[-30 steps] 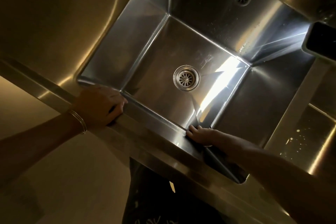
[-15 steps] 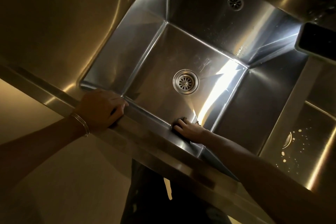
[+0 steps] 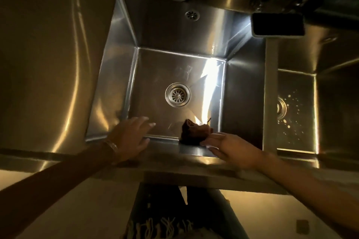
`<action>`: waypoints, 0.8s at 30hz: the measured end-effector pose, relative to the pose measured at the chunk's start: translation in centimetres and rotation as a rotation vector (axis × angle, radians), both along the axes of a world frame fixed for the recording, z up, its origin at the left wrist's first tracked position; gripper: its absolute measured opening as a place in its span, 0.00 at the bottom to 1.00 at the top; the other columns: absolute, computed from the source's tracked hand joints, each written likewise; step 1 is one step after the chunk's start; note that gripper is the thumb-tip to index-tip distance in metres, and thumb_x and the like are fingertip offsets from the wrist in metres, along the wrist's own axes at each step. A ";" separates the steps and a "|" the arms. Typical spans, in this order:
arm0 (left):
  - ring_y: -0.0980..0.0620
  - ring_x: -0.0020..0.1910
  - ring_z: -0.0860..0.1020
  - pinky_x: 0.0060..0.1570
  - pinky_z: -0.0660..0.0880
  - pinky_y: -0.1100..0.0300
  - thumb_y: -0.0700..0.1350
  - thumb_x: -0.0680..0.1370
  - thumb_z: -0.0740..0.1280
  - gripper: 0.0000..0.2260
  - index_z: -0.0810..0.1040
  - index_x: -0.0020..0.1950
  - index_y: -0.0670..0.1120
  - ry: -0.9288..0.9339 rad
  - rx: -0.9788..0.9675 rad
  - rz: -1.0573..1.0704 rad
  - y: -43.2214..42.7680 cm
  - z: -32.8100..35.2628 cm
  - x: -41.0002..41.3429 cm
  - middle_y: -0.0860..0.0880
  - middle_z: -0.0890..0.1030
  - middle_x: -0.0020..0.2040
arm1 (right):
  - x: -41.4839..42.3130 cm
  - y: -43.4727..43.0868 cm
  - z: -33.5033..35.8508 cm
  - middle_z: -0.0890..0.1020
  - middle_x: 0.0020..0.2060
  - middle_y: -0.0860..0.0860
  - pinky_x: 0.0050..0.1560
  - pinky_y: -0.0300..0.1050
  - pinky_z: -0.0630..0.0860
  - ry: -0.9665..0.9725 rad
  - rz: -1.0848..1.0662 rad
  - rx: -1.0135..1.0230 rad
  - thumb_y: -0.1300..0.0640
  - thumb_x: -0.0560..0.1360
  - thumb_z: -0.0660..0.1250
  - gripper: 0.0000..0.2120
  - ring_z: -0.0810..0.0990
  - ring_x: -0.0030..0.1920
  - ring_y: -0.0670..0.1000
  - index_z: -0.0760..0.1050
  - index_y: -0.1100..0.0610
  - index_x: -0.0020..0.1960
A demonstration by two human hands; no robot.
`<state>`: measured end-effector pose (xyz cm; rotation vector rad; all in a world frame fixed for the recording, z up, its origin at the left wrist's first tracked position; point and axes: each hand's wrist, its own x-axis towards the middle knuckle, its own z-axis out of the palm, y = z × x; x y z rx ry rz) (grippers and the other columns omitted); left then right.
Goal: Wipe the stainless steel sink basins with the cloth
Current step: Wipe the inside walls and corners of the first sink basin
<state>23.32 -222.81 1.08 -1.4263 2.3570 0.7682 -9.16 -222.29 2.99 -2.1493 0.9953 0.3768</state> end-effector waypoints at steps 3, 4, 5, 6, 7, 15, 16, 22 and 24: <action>0.48 0.73 0.59 0.69 0.61 0.52 0.52 0.78 0.58 0.26 0.56 0.75 0.53 -0.045 0.031 -0.235 -2.9 -2.2 -3.3 0.48 0.57 0.75 | -1.6 3.9 3.7 0.79 0.59 0.49 0.58 0.41 0.76 -0.106 -0.144 -0.153 0.45 0.81 0.50 0.21 0.78 0.59 0.47 0.74 0.52 0.65; 0.47 0.73 0.58 0.69 0.61 0.51 0.50 0.78 0.59 0.26 0.55 0.75 0.53 -0.046 0.011 -0.335 -3.5 -3.2 -4.8 0.48 0.56 0.76 | -2.0 4.9 4.2 0.80 0.59 0.51 0.56 0.43 0.78 -0.100 -0.125 -0.216 0.45 0.81 0.49 0.22 0.79 0.58 0.49 0.74 0.54 0.65; 0.47 0.73 0.58 0.68 0.61 0.51 0.49 0.78 0.60 0.26 0.56 0.75 0.53 -0.044 -0.012 -0.434 -4.0 -4.1 -6.1 0.48 0.56 0.75 | -2.3 5.7 4.2 0.80 0.59 0.52 0.54 0.45 0.78 -0.064 -0.098 -0.255 0.45 0.81 0.49 0.23 0.79 0.57 0.51 0.73 0.55 0.66; 0.47 0.72 0.58 0.68 0.62 0.51 0.48 0.78 0.59 0.26 0.56 0.74 0.53 -0.035 -0.031 -0.524 -4.4 -5.3 -7.5 0.48 0.57 0.75 | -2.6 6.4 4.0 0.79 0.60 0.54 0.54 0.47 0.79 -0.016 -0.081 -0.278 0.44 0.80 0.51 0.23 0.79 0.58 0.52 0.70 0.56 0.68; 0.46 0.73 0.58 0.67 0.62 0.52 0.48 0.78 0.59 0.25 0.56 0.75 0.53 -0.026 -0.038 -0.601 -4.7 -6.5 -8.7 0.47 0.56 0.75 | -2.8 6.8 3.6 0.78 0.62 0.55 0.55 0.49 0.79 0.023 -0.085 -0.277 0.44 0.79 0.53 0.24 0.79 0.59 0.54 0.68 0.56 0.70; 0.43 0.75 0.53 0.70 0.61 0.49 0.45 0.74 0.68 0.35 0.51 0.76 0.53 -0.031 -0.045 -0.934 -4.1 -15.7 -16.1 0.48 0.50 0.77 | -5.2 5.9 0.8 0.79 0.61 0.53 0.66 0.55 0.70 0.000 0.057 -0.288 0.41 0.78 0.56 0.28 0.76 0.63 0.53 0.59 0.52 0.73; 0.43 0.75 0.52 0.70 0.61 0.48 0.45 0.74 0.68 0.37 0.51 0.76 0.52 -0.051 -0.046 -0.936 -3.9 -16.7 -16.5 0.47 0.50 0.77 | -5.6 5.6 0.5 0.79 0.59 0.53 0.65 0.55 0.69 -0.011 0.077 -0.298 0.41 0.77 0.56 0.28 0.76 0.62 0.53 0.59 0.52 0.73; 0.38 0.74 0.51 0.70 0.60 0.44 0.39 0.76 0.65 0.32 0.53 0.75 0.52 -0.010 -0.087 -0.943 -3.5 -21.6 -17.3 0.44 0.53 0.76 | -6.8 5.0 -1.4 0.80 0.56 0.53 0.64 0.54 0.67 -0.103 0.079 -0.299 0.38 0.76 0.56 0.28 0.77 0.58 0.52 0.61 0.49 0.72; 0.37 0.74 0.52 0.70 0.59 0.44 0.38 0.78 0.62 0.28 0.55 0.75 0.52 0.010 -0.123 -0.973 -3.7 -22.4 -17.7 0.43 0.55 0.76 | -6.9 5.1 -1.7 0.80 0.55 0.53 0.63 0.52 0.67 -0.144 0.051 -0.295 0.37 0.76 0.56 0.29 0.77 0.57 0.51 0.61 0.48 0.73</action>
